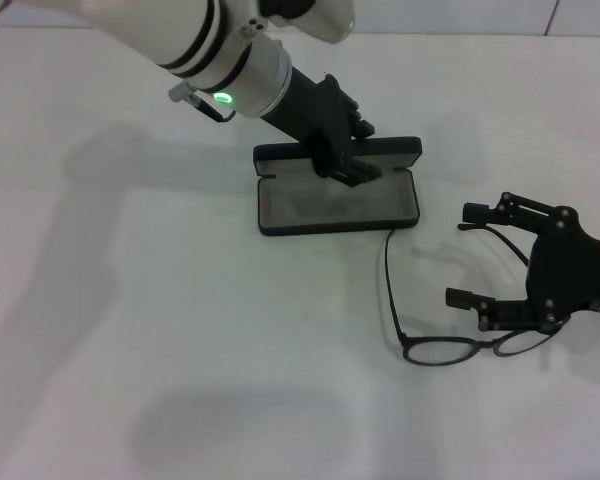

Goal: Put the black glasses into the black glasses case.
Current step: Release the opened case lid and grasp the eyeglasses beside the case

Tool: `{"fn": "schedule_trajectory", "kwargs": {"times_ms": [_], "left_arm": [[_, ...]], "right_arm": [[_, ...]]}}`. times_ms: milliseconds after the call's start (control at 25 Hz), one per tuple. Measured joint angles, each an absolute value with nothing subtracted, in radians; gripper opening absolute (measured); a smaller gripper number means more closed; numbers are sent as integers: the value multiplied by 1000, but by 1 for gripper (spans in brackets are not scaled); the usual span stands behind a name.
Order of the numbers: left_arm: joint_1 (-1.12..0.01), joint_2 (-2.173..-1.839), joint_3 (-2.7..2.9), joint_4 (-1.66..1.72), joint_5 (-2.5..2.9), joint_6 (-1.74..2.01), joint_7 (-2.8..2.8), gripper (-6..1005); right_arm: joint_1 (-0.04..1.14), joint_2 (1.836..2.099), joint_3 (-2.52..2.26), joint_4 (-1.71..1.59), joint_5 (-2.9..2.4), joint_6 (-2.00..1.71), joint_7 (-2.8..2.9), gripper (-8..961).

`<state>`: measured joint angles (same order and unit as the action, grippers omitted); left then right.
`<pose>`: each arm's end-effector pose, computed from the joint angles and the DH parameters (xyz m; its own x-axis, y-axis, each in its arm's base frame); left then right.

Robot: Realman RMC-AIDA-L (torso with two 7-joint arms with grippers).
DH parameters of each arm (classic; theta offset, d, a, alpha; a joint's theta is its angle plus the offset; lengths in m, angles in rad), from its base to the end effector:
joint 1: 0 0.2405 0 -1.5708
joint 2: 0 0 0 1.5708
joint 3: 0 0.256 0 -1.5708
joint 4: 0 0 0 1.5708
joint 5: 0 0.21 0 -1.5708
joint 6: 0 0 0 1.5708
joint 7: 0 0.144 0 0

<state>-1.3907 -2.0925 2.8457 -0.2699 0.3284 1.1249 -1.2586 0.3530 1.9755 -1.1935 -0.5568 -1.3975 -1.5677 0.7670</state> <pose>-0.1068 0.4377 -0.0828 0.9914 -0.0642 -0.1142 -0.0816 -0.9847 -0.1542 0.2723 0.2871 -0.0019 0.8208 0.1502 -0.5512 -0.0651 -0.9340 -0.3514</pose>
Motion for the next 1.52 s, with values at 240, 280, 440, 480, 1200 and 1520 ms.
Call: {"fn": "schedule_trajectory", "kwargs": {"times_ms": [240,280,440,480,1200,1520], "left_arm": [[-1362,-2092,2844,-346,172,1322,-1248,561],[-1347,-2092,2844,-356,134,1348,-1239,573],[-1205,-2090,2844,-366,-160,1464,-1095,606],[-1159,-2088,2844,-363,-231,1495,-1052,605],[-647,-2090,2841,-157,-682,1645,-702,590],[-614,-2092,2838,-130,-696,1639,-642,590]], "right_arm": [[354,1971,-1193,-570,-1399,-1568,784,783],[356,1966,-1194,-582,-1408,-1570,798,781],[366,1942,-1193,-723,-1534,-1587,979,772],[369,1939,-1193,-773,-1580,-1587,1026,770],[692,2017,-1369,-1203,-2362,-1748,1668,732],[728,2021,-1541,-1192,-2392,-1662,1755,716]]}}
